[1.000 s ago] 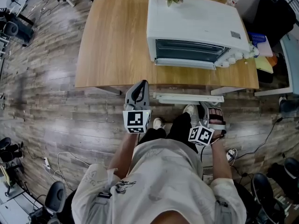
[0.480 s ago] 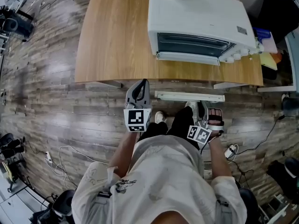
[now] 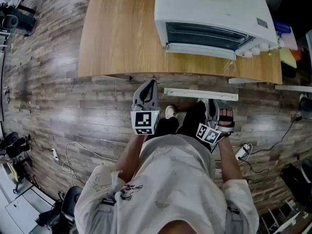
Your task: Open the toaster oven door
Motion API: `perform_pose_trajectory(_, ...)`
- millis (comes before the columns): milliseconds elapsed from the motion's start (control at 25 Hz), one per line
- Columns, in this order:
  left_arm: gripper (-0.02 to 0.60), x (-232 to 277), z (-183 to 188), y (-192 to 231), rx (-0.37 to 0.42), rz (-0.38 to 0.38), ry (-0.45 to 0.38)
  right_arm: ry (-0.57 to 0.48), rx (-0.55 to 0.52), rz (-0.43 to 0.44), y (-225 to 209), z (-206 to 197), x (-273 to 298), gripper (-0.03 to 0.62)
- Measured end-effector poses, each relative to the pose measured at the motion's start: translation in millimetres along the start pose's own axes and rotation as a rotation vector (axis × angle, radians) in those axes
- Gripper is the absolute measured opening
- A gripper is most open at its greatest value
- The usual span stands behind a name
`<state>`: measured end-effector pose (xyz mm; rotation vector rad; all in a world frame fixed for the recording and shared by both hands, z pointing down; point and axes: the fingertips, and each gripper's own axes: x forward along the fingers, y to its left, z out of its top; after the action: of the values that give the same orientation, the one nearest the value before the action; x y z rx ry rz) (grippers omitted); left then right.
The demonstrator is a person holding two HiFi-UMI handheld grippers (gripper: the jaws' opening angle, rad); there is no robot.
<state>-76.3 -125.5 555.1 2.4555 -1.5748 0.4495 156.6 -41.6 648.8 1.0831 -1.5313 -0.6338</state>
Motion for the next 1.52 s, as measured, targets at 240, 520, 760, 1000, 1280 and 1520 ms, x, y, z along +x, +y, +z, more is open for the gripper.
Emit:
perform_pose_trajectory(240, 0.014, -2.9, -17.6, 1.3, -0.015, 0.02, 0.048, -0.017, 0.007, -0.036, 11.2, -3.5, 4.9, 0.1)
perform_pose_trajectory(520, 0.014, -4.3, -36.6, -4.2, -0.026, 0.031, 0.1, -0.051, -0.011, -0.05, 21.8, -5.7, 10.1, 0.098)
perform_pose_trajectory(760, 0.014, -6.7, -48.6, -13.0, -0.01, 0.025, 0.143, -0.068, -0.002, -0.047, 30.8, -6.0, 12.4, 0.107)
perform_pose_trajectory(1000, 0.014, -6.8, -57.9, -17.7, 0.004, 0.024, 0.181, -0.08, 0.008, -0.02, 44.5, -5.4, 16.6, 0.179)
perform_pose_trajectory(1280, 0.014, -6.1, -62.9, -18.3, 0.015, 0.028, 0.214, -0.088, -0.002, 0.018, 62.4, -8.0, 23.0, 0.252)
perform_pose_trajectory(1520, 0.014, -7.3, -67.4, -17.6, 0.014, 0.034, 0.225, -0.074, -0.002, 0.038, 77.1, -10.3, 29.4, 0.299)
